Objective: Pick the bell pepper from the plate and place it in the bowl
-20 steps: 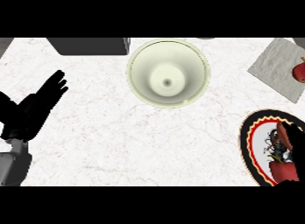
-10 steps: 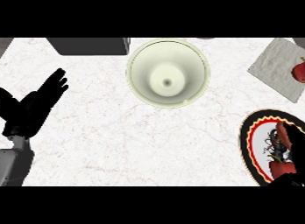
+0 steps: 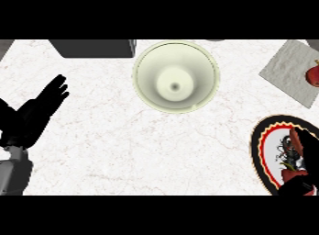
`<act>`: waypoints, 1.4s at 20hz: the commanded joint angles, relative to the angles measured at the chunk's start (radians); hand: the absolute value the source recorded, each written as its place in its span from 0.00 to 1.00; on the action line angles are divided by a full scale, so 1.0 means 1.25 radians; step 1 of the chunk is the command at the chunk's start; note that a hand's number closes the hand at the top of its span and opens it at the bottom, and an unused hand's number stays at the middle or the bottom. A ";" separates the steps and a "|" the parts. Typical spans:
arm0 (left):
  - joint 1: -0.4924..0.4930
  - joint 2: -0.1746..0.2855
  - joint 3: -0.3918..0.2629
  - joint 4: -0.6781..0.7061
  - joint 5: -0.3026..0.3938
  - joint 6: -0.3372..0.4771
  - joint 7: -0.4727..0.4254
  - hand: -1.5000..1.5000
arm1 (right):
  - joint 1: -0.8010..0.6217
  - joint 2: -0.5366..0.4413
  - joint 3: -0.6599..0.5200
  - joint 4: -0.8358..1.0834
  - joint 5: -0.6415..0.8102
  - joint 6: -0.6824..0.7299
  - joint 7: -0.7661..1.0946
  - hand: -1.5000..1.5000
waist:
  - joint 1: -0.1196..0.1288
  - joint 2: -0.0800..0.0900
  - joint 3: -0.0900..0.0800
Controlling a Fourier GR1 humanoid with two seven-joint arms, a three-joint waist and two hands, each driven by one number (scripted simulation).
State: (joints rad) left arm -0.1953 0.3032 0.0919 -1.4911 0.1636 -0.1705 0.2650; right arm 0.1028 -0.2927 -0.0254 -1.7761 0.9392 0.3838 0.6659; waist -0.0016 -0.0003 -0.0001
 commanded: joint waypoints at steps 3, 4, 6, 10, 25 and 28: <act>0.006 -0.017 0.000 -0.023 -0.016 -0.012 0.007 0.50 | 0.033 -0.017 -0.011 0.045 0.025 -0.053 -0.104 1.00 | 0.000 0.000 0.000; -0.035 -0.002 0.014 -0.015 -0.010 0.001 0.041 0.50 | 0.016 -0.050 -0.026 0.087 0.031 -0.098 -0.164 1.00 | 0.000 0.000 0.001; -0.060 0.007 0.039 -0.001 0.015 -0.020 0.058 0.50 | -0.002 -0.003 -0.001 0.089 0.060 -0.111 -0.125 1.00 | 0.000 0.000 0.000; 0.022 -0.022 0.019 -0.052 -0.010 -0.014 0.028 0.50 | 0.043 -0.001 -0.004 0.062 0.073 -0.140 -0.155 1.00 | 0.000 -0.001 0.000; -0.037 -0.037 0.001 -0.016 -0.033 -0.031 0.011 0.50 | -0.170 -0.192 0.018 0.167 -0.052 0.060 -0.493 1.00 | 0.048 0.018 0.003; -0.028 -0.050 -0.019 -0.025 -0.043 -0.027 0.016 0.50 | -0.246 -0.268 0.001 0.251 -0.096 0.088 -0.645 1.00 | 0.067 0.019 0.004</act>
State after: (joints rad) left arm -0.2264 0.2463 0.0852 -1.5189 0.1186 -0.2003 0.2882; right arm -0.1010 -0.5081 -0.0064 -1.5723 0.8930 0.4272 0.0745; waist 0.0539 0.0162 0.0021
